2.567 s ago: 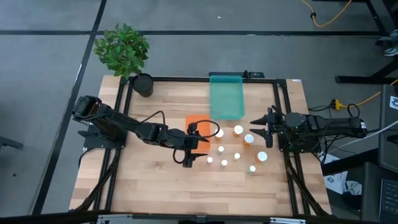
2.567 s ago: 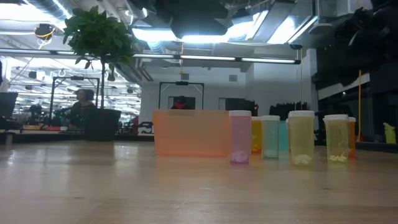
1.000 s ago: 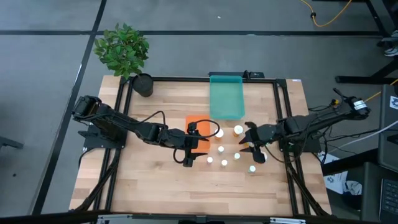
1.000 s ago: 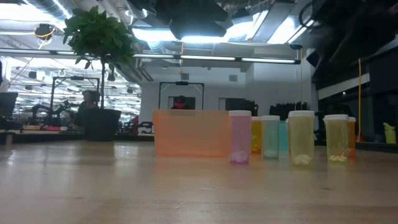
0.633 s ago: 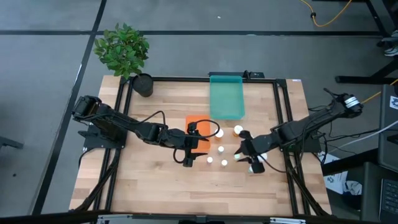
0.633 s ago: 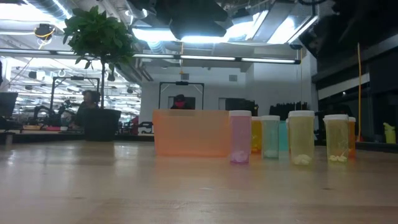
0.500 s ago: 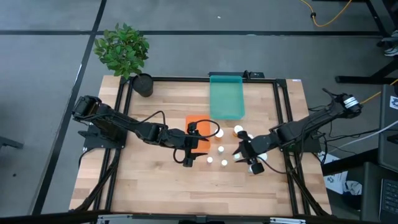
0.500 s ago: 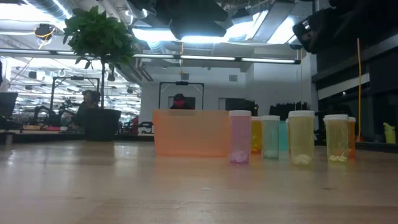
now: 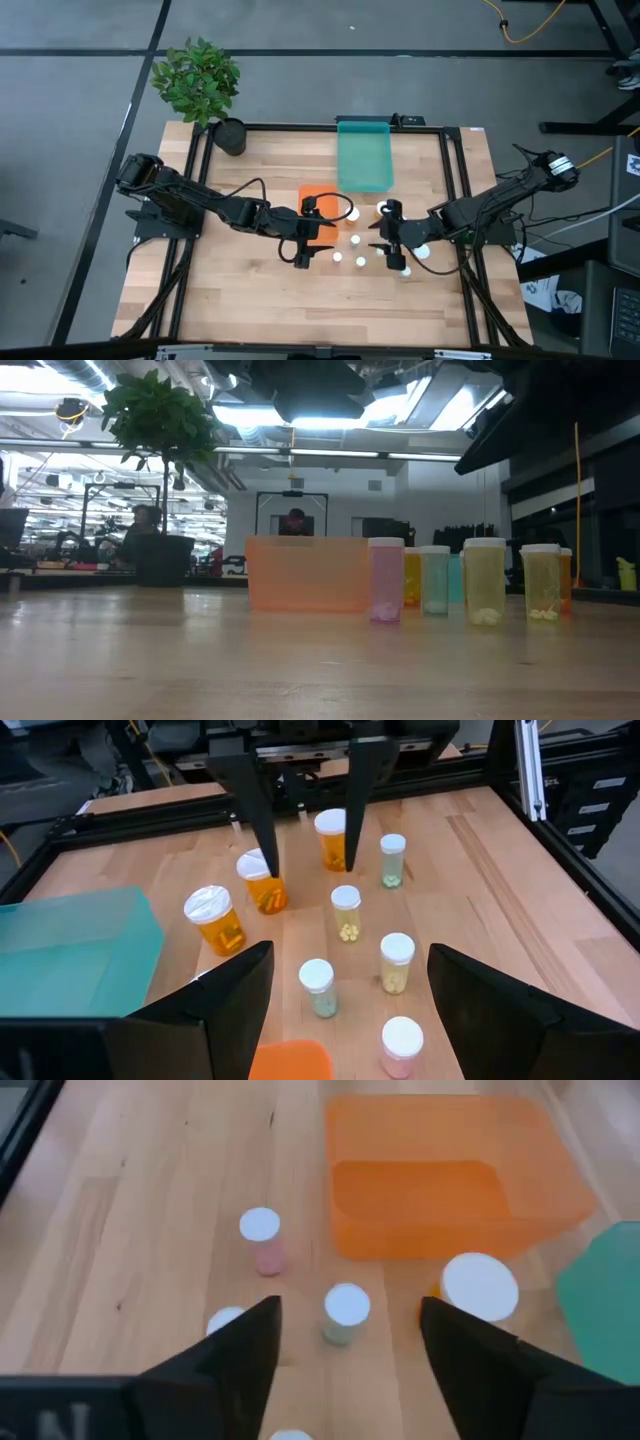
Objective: Pick and place medicine bottles into bin by pill shape (circle, oval)
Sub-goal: Put the right yellow tablet bottle into the green bin
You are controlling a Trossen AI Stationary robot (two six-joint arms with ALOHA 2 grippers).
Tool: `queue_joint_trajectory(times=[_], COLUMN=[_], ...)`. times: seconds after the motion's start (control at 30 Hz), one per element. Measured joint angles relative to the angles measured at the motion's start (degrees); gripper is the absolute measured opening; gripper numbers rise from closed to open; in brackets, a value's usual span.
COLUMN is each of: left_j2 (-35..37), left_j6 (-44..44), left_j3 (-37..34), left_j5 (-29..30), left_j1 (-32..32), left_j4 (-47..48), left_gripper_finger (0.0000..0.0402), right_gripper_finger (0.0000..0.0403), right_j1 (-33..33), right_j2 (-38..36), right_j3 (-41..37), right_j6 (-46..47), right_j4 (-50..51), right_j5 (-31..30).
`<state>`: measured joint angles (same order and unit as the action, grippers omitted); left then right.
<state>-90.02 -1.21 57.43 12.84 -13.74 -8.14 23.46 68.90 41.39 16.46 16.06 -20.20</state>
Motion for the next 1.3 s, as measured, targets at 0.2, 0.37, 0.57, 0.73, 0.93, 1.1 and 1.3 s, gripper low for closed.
queue_joint_trajectory(times=[0.2, 0.37, 0.57, 0.73, 0.93, 1.1, 1.3], left_j2=[0.00, 0.00, 0.00, 0.00, 0.00, 0.00, 0.00], left_j6=[-0.76, -0.74, -0.74, -0.75, -0.75, -0.74, -0.74], left_j3=[0.00, 0.00, 0.00, 0.00, 0.00, 0.00, 0.00], left_j5=[0.00, 0.00, 0.00, 0.00, 0.00, 0.00, 0.02], left_j1=[0.00, 0.00, -0.02, 0.00, -0.01, -0.02, 0.00], left_j4=[0.00, 0.00, 0.00, 0.00, 0.00, 0.00, 0.00], left_gripper_finger=[0.0257, 0.0257, 0.0257, 0.0257, 0.0257, 0.0257, 0.0257], right_gripper_finger=[0.0265, 0.0266, 0.0266, 0.0266, 0.0266, 0.0266, 0.0266], right_j1=[0.02, 0.06, 0.02, 0.02, 0.02, 0.02, 0.02], right_j2=[0.00, 0.00, 0.00, 0.00, 1.24, 6.42, 11.66], right_j3=[0.00, -0.19, -3.14, -5.34, -6.05, -6.03, -3.21], right_j6=[1.98, 10.43, 13.22, 11.75, 11.75, 9.92, 10.00], right_j4=[1.45, 9.43, 12.17, 11.67, 10.66, 6.42, 6.01], right_j5=[8.03, 13.36, 13.30, 13.87, 13.85, 13.85, 13.82])
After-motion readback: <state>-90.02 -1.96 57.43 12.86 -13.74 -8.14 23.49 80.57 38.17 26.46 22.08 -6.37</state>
